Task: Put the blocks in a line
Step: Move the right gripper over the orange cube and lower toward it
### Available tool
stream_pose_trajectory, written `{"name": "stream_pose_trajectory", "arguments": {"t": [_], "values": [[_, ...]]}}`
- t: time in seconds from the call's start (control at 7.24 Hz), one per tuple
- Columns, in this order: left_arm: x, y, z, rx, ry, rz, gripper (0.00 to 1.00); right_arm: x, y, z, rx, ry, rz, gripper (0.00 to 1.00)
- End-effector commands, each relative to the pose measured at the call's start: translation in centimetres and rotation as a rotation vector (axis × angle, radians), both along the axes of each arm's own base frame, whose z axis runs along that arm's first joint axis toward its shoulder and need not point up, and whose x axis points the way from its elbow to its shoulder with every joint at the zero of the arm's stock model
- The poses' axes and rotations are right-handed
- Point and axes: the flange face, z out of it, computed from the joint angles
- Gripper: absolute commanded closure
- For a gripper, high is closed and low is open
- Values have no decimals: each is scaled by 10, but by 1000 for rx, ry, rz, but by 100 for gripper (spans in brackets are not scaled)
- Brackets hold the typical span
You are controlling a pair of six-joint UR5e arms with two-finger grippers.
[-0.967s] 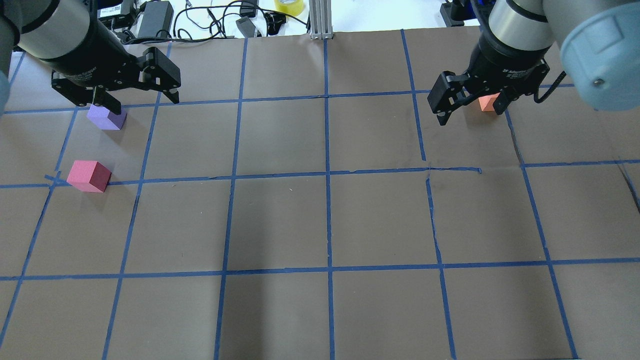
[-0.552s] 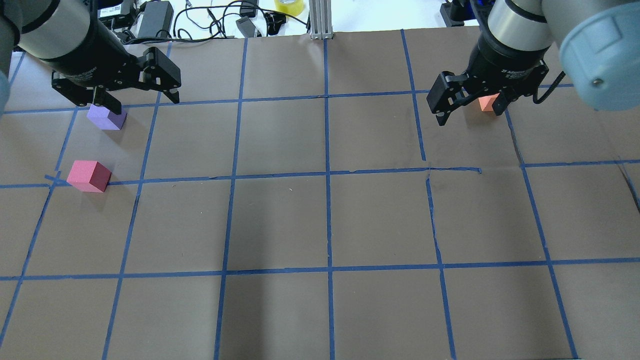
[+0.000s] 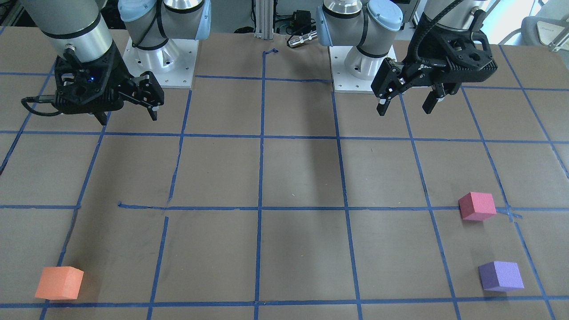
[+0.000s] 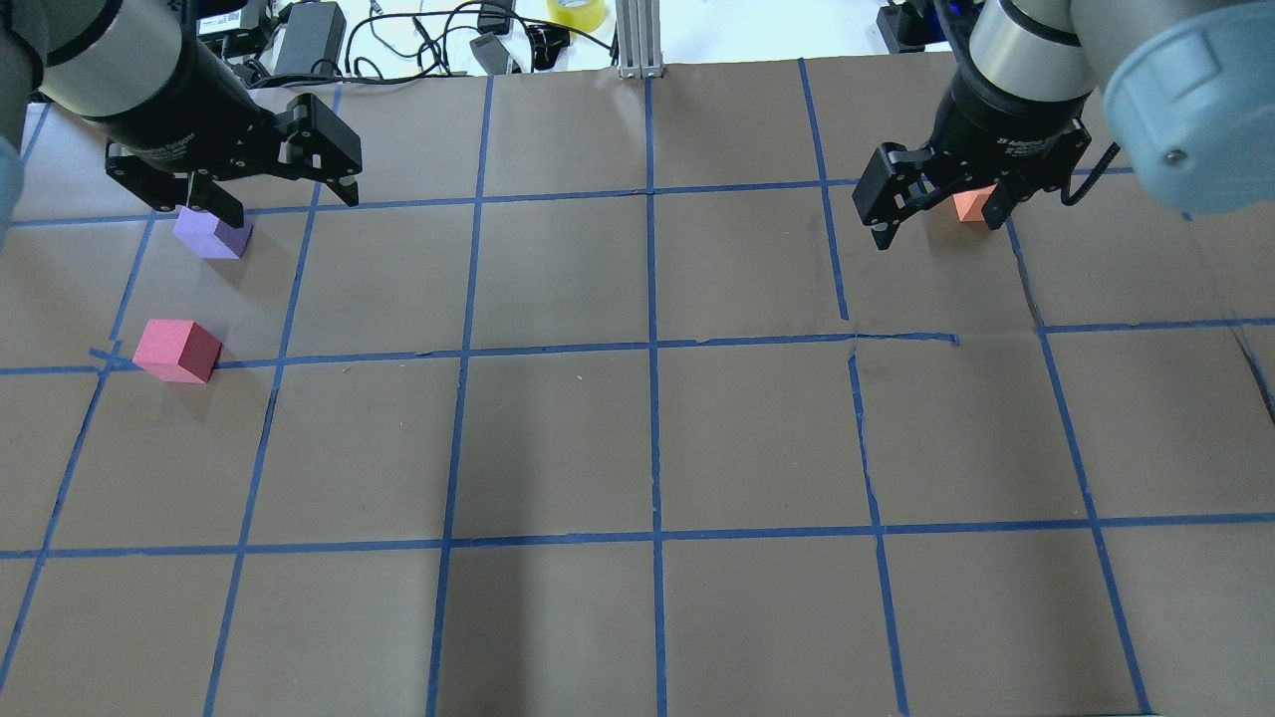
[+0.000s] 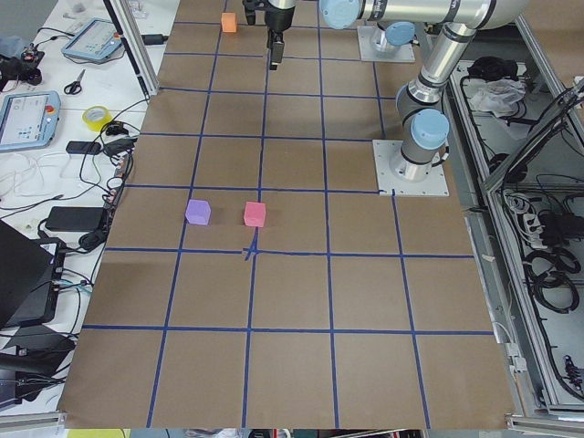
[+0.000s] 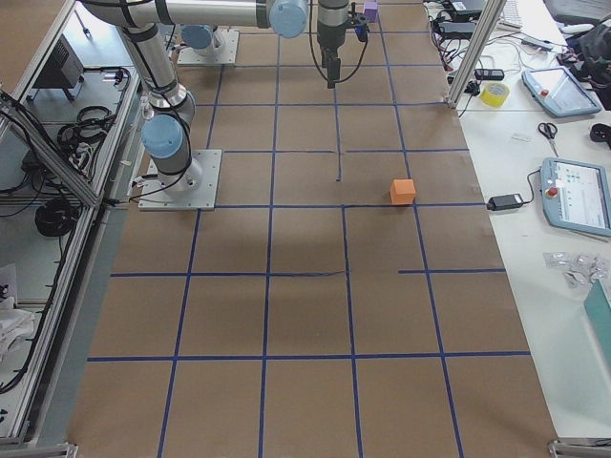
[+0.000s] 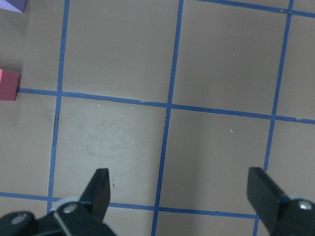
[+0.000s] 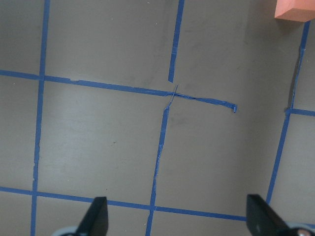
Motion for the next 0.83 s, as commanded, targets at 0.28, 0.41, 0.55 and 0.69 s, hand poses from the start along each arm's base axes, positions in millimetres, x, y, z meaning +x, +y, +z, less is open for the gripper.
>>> {"name": "stream_pose_trajectory", "arguments": {"t": [0.28,0.41,0.55,0.69], "values": [[1,0,1,-1,-2,1,0,-69,-58,-28,-115,22,47,0],[1,3,3,-7,-2,1,0,-102,-76,-60,-65,-1,51,0],[1,0,0,0,-2,1,0,-128,-94,-83,-58,-4,29,0],[1,2,2,-4,-2,2,0,-133,-110,-92,-126,19,70,0]]}}
